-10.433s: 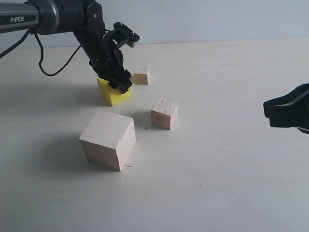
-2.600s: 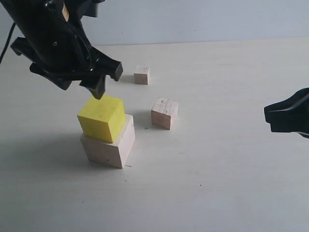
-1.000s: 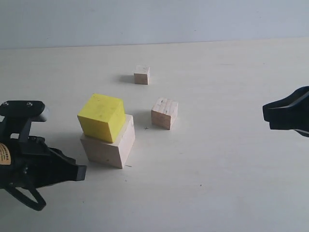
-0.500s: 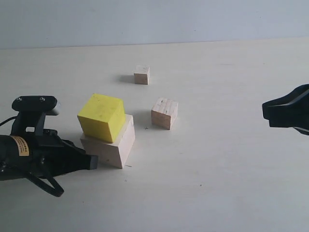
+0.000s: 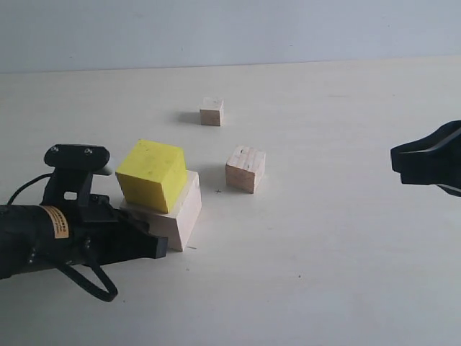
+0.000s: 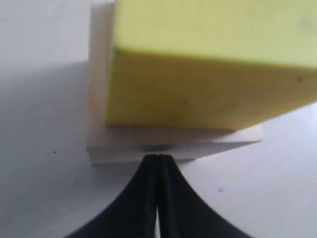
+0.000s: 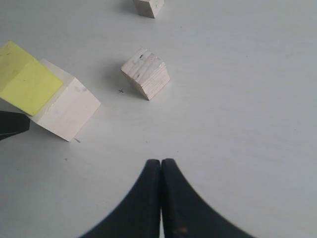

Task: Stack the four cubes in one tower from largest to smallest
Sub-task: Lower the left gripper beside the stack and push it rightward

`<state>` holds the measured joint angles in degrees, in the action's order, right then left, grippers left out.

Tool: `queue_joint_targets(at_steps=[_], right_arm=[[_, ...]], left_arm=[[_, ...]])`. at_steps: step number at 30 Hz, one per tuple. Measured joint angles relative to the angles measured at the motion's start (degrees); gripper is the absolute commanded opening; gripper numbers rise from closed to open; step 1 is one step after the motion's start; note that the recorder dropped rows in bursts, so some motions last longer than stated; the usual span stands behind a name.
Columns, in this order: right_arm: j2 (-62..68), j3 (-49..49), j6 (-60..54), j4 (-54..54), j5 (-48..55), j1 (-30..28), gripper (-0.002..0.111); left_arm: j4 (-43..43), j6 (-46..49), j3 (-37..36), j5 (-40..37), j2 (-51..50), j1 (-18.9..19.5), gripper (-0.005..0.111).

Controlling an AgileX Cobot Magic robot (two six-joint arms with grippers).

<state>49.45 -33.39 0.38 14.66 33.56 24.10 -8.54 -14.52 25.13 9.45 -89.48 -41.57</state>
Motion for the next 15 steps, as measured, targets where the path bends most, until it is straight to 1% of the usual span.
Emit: queue_joint_targets(at_steps=[2,15], right_arm=[[0.0,0.0,0.0,0.0,0.0,0.0,0.0],[0.0,0.0,0.0,-0.2,0.0,0.0,0.0]], left_arm=[[0.0,-0.4,0.0,1.3,-0.6,-0.5,0.0],[0.1,-1.9,0.3,7.2,-5.3,-0.7,0.0]])
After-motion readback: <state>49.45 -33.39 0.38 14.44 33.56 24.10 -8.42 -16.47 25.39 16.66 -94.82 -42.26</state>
